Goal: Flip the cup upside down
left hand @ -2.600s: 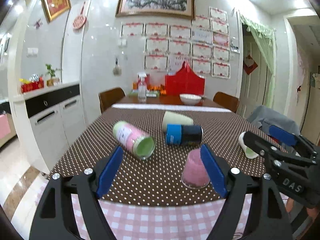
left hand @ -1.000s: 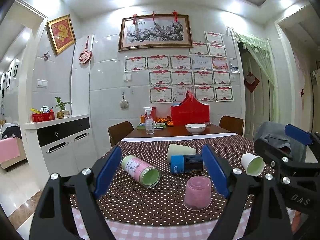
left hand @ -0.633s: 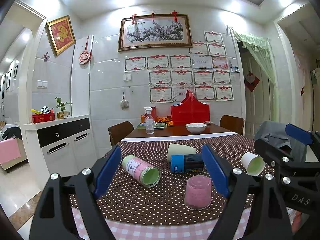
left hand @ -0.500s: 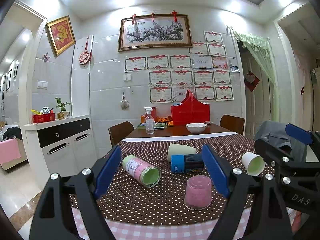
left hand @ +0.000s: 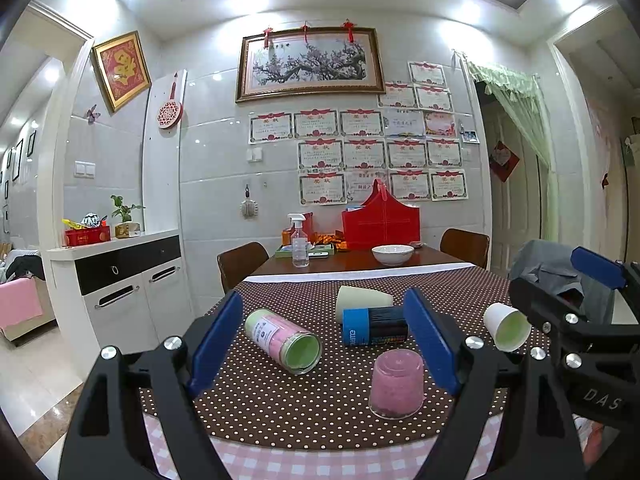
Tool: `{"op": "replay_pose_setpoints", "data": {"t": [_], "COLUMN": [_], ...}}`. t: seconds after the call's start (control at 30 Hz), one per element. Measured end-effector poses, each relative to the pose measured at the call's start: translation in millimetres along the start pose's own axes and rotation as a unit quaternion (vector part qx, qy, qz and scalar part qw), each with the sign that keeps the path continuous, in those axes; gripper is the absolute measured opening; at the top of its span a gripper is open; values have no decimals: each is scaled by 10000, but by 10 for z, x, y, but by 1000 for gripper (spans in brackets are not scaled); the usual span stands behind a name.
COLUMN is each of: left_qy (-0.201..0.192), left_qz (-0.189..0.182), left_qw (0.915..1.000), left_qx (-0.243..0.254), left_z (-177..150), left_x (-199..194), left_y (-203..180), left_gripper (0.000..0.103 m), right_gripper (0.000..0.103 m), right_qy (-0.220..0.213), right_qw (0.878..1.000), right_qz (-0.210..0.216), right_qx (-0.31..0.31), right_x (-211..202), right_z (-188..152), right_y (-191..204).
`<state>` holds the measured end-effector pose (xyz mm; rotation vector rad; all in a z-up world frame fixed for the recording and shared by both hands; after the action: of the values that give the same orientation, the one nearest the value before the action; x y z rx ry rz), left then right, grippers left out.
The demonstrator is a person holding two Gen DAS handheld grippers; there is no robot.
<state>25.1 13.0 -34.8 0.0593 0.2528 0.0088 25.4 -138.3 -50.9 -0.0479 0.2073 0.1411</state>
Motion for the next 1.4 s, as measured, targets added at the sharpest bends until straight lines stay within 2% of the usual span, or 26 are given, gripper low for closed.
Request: {"op": "replay_pose_setpoints", "data": {"t": [1.4], "left_qy": [38], "left_qz": [-5], "left_qw": [10000], "left_qx": [6], "left_z": [-35], "left_x": [9], "left_y": [-10], "left_gripper": [81], "right_gripper": [92], "right_qy": [6], "right_qw": [10000], "right_qz": [-4], "right_qx": [13], "right_x": [5], "right_z": [-10], "right_y": [-19]}}
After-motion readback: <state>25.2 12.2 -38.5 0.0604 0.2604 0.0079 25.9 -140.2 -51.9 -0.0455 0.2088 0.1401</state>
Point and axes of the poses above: each gripper's, at about its wrist camera, not at the fingertips, and x roughly the way its jaws point, y to its left, z to its top, the point moved 3 cm from there along x, roughly the way its jaws point, and after that the axes turned 9 degrees about y, right-handed, at the moved point
